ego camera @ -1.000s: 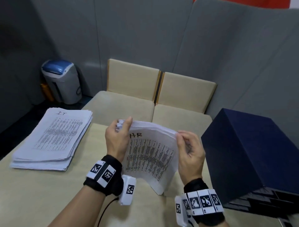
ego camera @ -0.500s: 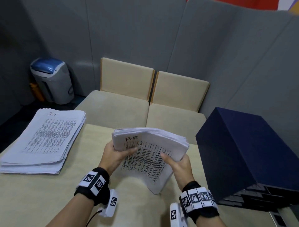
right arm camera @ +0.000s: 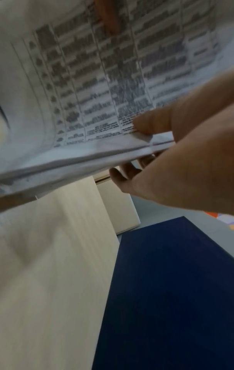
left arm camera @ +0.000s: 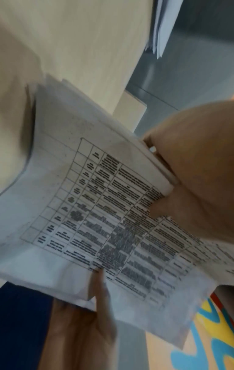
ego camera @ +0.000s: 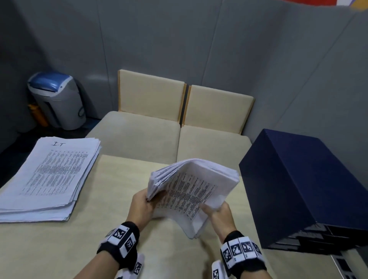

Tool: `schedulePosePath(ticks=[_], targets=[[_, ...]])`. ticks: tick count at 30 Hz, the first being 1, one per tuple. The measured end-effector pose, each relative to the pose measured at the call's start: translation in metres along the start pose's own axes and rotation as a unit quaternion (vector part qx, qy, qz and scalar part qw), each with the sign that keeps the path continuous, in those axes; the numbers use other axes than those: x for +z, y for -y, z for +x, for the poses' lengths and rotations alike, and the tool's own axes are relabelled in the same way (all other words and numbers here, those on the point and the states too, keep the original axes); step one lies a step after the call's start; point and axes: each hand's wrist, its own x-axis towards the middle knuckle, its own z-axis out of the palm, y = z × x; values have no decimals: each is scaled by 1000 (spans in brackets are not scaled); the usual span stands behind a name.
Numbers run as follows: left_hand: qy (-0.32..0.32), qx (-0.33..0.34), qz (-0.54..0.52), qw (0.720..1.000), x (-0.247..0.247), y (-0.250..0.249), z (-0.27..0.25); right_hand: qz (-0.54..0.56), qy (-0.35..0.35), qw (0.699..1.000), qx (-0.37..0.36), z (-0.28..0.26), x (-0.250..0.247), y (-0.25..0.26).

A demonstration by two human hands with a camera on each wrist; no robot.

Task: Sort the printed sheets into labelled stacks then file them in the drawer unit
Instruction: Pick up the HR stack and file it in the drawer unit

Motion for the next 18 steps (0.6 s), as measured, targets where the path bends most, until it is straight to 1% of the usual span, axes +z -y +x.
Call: schedulePosePath(ticks=[2,4,5,8,10,11,12,15,16,18], targets=[[20,9,21,1000,1,-14,3,4,-10,1000,-2,-2,-11,-2],[48,6,-4,999,5,-27,8,2,-32,999,-9,-5,-26,-10],[53,3,-33,998,7,-33,9,10,-41,999,0,-7,-34,-18],[43,-9,-114,992,16,-45,10,72,-32,992,95,-26,-56,-43],[48,-21,-169,984,28,-53,3,133,-24,980,145,-39,-71,-61],[51,-30,-199,978,36,-57,-1,171,-13,972,158,-46,-77,-66],[55,-41,-223,972,44,-59,-5,202,1,967,158,-54,-80,-67],[78,-84,-252,961,77,-58,-21,259,16,958,120,-75,-97,-56],[89,-101,-255,958,89,-56,-28,263,8,958,113,-81,-107,-50],[101,-127,-254,954,111,-51,-44,235,-24,968,81,-89,-129,-43]])
